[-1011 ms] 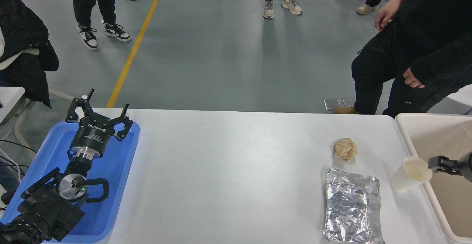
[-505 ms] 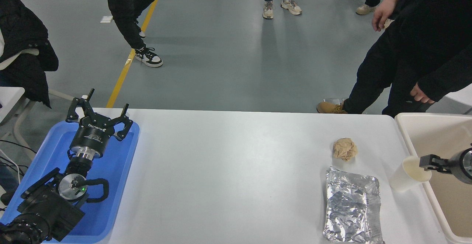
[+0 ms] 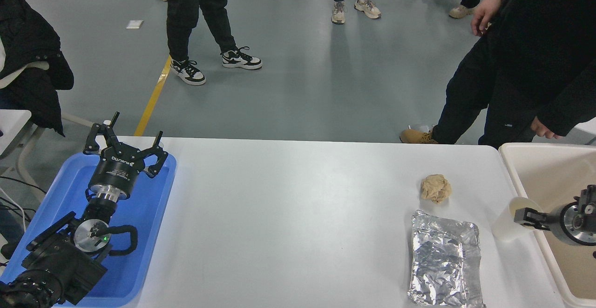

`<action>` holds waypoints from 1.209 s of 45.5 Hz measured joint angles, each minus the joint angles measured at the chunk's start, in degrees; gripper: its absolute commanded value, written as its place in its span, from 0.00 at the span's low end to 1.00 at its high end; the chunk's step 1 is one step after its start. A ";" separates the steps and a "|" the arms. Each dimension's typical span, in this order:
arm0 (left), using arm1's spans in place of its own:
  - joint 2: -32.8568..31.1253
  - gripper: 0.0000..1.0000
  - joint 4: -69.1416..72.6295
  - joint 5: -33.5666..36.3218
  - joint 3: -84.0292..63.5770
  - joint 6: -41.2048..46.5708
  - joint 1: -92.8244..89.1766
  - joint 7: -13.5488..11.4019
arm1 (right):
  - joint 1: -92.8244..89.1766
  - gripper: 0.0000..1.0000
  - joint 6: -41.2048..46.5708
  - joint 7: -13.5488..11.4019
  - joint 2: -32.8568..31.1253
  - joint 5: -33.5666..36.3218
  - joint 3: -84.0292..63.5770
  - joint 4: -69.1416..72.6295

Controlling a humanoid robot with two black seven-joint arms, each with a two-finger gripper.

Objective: Pick up paper cup place in dustbin

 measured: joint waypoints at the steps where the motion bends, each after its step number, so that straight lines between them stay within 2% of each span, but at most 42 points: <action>1: 0.00 1.00 0.00 0.00 0.00 0.00 0.00 0.00 | -0.06 0.00 -0.10 0.09 0.02 -0.01 0.05 -0.04; 13: 0.00 1.00 0.00 0.00 0.00 0.00 0.00 0.00 | -0.28 0.00 -2.00 1.43 0.65 -0.44 0.39 -0.45; 28: 0.00 1.00 0.00 0.00 0.00 0.00 0.00 0.00 | 2.71 0.00 -2.65 1.88 0.32 -0.74 0.02 -0.56; 41: -0.01 1.00 -0.03 0.00 0.00 0.00 -0.02 0.07 | 11.56 0.00 0.73 1.87 -5.07 -1.24 -1.26 4.02; 55: -0.02 1.00 -0.01 0.00 0.00 0.00 -0.03 0.08 | 29.17 0.00 11.18 1.44 -12.79 -2.90 -4.30 10.79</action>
